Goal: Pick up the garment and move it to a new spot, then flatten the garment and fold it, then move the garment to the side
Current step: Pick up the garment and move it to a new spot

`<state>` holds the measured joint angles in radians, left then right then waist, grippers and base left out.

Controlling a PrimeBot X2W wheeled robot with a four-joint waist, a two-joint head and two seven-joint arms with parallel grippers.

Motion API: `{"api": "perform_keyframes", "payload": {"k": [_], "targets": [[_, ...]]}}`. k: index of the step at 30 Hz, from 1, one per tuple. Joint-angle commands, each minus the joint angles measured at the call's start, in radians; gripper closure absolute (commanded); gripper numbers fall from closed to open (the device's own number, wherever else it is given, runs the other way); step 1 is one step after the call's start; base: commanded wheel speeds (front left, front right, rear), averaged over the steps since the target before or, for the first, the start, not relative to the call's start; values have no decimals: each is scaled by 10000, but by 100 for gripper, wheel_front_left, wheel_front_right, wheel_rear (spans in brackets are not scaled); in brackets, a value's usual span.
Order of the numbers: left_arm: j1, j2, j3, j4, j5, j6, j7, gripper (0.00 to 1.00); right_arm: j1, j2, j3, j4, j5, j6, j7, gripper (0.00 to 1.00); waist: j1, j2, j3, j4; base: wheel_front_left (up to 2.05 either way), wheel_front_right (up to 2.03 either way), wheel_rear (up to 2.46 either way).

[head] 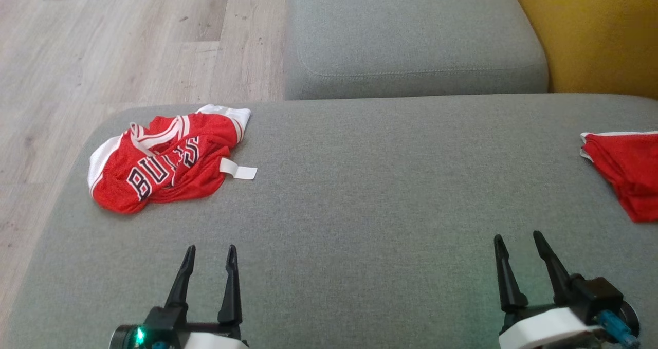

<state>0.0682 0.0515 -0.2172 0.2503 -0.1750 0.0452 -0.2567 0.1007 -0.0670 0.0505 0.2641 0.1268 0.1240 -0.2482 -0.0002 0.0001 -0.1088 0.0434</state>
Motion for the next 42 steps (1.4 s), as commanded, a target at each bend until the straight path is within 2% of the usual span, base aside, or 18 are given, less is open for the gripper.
{"api": "perform_keyframes", "payload": {"k": [1,10,13,17,26,30,37,42], "targets": [[-380,-13,423,-277,73,74,-51,0,-346,10,196,-406,-107,67,-134,0,2,-1,-7,-27,0,0,0],[-450,-13,371,-39,-39,149,-51,0,-173,111,341,-504,-245,67,-135,0,2,-1,-42,-89,0,0,0],[-486,-13,332,-27,-81,169,-51,0,-162,122,295,-484,-276,67,-135,0,2,-1,-18,112,0,0,0],[-617,-13,393,-235,-167,262,-51,0,-137,135,171,-513,-265,67,-135,0,2,-1,119,856,0,0,0],[-642,-13,762,-553,-120,279,-51,0,-432,156,64,-602,-243,67,-135,0,2,-1,602,3370,0,0,0],[-589,-13,1036,-668,-159,309,-51,0,-569,162,50,-555,-238,67,-135,0,2,-1,726,4131,0,0,0],[-638,-13,1497,-953,-131,243,-51,0,-835,165,80,-447,-79,67,-135,0,2,-1,1061,4403,0,0,0],[-1580,10,2037,-1476,174,29,-51,0,-956,16,-80,-566,-105,67,-135,0,2,-1,1903,4042,0,0,0]]}}
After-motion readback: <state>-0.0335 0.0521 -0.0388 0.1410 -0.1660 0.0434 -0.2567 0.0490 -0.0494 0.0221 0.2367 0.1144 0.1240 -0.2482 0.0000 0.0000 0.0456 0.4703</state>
